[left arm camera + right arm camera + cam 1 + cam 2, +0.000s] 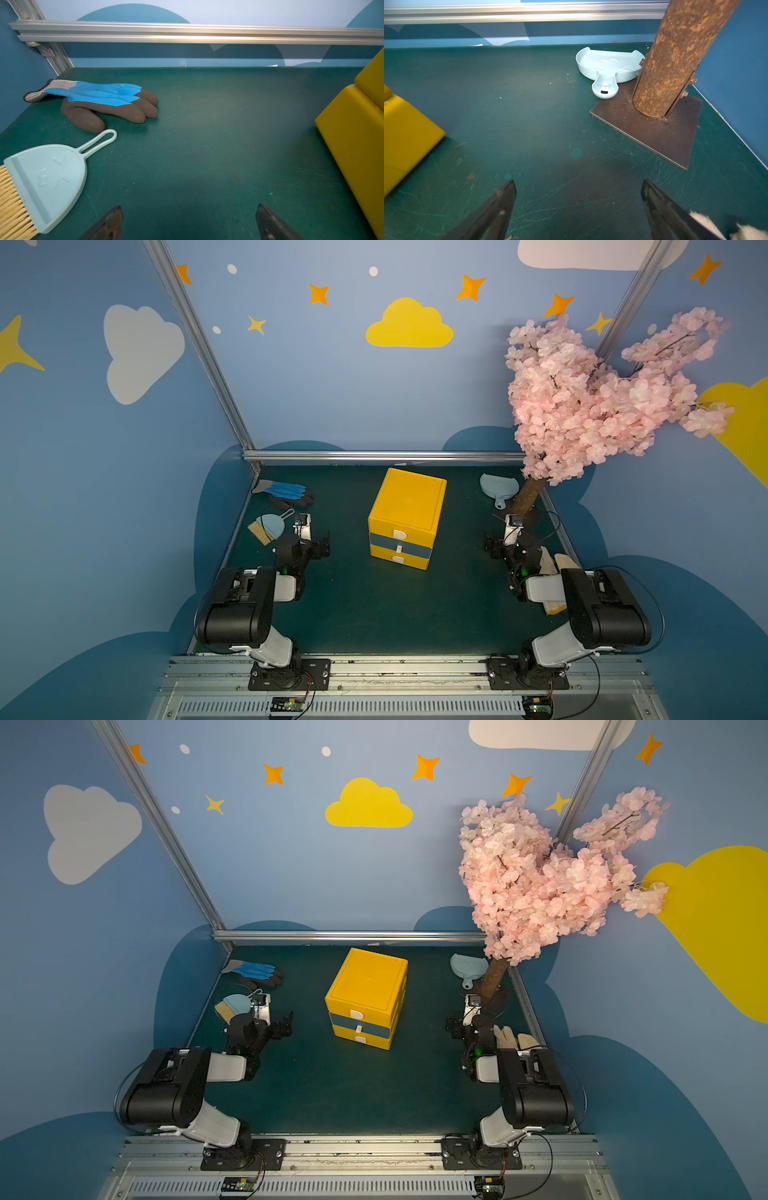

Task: Take the keys out of the drawer
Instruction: Adjust the storage box at the center of the board.

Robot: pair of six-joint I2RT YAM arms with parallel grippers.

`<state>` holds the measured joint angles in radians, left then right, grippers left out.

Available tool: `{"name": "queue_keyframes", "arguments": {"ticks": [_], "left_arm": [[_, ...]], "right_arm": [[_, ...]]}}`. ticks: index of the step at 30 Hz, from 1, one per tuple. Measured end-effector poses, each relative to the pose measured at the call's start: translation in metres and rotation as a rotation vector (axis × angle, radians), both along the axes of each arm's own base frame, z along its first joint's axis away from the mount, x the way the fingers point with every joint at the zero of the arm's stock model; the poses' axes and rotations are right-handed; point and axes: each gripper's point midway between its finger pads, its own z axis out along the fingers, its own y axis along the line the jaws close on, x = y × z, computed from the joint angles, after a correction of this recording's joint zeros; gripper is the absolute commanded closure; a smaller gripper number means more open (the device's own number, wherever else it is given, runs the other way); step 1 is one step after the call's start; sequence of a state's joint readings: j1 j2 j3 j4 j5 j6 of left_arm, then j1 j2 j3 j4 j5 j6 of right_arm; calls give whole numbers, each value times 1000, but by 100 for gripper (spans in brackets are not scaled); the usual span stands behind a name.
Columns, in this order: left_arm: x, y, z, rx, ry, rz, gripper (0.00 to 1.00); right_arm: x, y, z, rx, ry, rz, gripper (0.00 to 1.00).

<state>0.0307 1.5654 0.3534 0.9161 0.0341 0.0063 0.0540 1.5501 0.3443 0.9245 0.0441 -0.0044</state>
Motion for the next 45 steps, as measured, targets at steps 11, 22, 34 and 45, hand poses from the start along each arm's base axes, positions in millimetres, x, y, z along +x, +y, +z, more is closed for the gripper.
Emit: {"name": "queue_keyframes", "arguments": {"ticks": [11, 22, 34, 45], "left_arm": [[0, 1, 0, -9, 0, 3, 0], [-5, 3, 42, -12, -47, 18, 13], [0, -56, 194, -277, -34, -79, 41], [-8, -130, 186, -605, 346, -207, 55]], "right_arm": [[0, -3, 0, 5, 0, -1, 5], [13, -7, 52, -6, 12, -49, 5], [27, 83, 155, 197, 391, 133, 49], [-82, 153, 90, 406, 872, 244, 69]]}}
